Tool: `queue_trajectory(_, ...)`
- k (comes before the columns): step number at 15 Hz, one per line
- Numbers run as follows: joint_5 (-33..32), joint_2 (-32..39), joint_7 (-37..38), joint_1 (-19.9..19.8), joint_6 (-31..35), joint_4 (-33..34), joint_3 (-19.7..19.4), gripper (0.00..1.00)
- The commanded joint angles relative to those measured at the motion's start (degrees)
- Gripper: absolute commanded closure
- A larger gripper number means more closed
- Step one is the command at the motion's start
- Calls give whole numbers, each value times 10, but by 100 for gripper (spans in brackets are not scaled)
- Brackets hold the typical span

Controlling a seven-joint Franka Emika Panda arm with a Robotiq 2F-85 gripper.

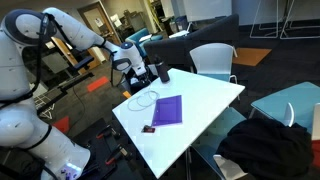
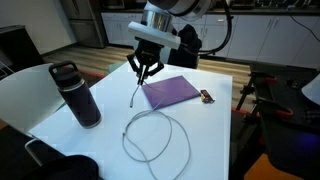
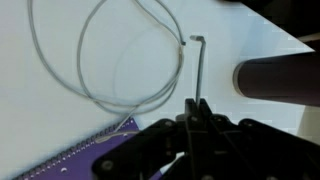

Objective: Straighten the cable on the table

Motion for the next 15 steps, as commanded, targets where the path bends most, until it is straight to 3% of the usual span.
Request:
queue_trajectory(1,2,-10,-3,7,9,-5,-13,96)
queue_trajectory(6,-1,-25,-2,12,25,-22,-20,99)
queue_trajectory(15,61,-9,8,-71,88,96,-61,99)
